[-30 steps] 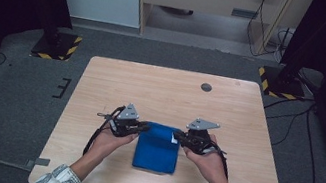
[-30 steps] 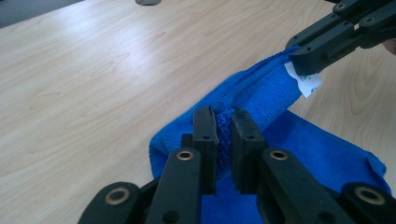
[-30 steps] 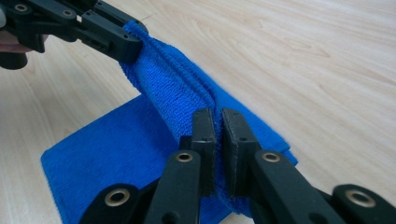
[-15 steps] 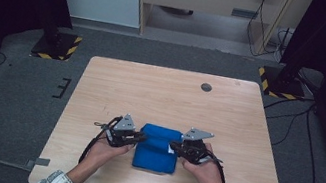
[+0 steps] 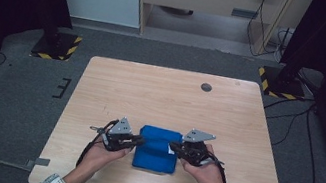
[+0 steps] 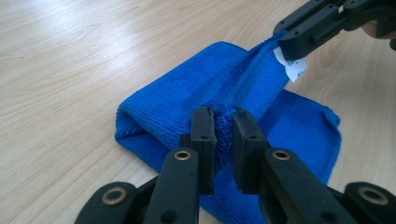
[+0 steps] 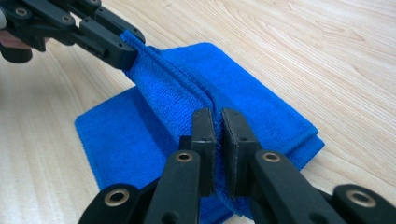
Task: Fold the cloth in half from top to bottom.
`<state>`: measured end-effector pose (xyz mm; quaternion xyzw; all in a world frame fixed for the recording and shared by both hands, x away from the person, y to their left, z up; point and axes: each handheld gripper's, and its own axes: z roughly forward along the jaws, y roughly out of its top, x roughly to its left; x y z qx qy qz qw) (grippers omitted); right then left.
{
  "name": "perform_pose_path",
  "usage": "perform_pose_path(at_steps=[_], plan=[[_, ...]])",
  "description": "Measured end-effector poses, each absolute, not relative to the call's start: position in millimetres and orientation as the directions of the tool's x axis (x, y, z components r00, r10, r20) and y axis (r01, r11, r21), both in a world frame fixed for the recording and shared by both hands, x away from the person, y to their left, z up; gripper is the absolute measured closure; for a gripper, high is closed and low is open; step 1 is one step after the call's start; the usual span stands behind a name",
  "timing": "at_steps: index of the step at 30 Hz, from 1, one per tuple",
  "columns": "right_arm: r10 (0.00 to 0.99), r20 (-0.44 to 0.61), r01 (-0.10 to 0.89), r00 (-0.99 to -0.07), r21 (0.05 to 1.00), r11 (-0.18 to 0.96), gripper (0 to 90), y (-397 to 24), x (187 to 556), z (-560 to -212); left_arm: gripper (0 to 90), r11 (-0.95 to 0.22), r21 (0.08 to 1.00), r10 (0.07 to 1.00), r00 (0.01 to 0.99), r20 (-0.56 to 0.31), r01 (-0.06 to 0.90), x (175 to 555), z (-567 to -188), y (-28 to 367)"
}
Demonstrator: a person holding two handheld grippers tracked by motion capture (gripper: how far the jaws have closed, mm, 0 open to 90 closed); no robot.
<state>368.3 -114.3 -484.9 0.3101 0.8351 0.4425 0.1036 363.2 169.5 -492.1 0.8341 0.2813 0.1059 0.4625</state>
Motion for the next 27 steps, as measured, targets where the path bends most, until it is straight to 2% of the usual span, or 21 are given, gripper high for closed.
perform_pose_path(at_steps=[12, 27], plan=[[0.600, 0.097, 0.425, -0.794, 0.794, 0.435, 83.8, -116, 354, -496, 79.4, -0.457, 0.815, 0.541, 0.839, -0.062, 0.355, 351, -499, 169], [0.590, 0.078, 0.416, -0.803, 0.783, 0.462, 83.3, -113, 346, -503, 76.3, -0.481, 0.791, 0.527, 0.846, -0.085, 0.378, 343, -510, 170]])
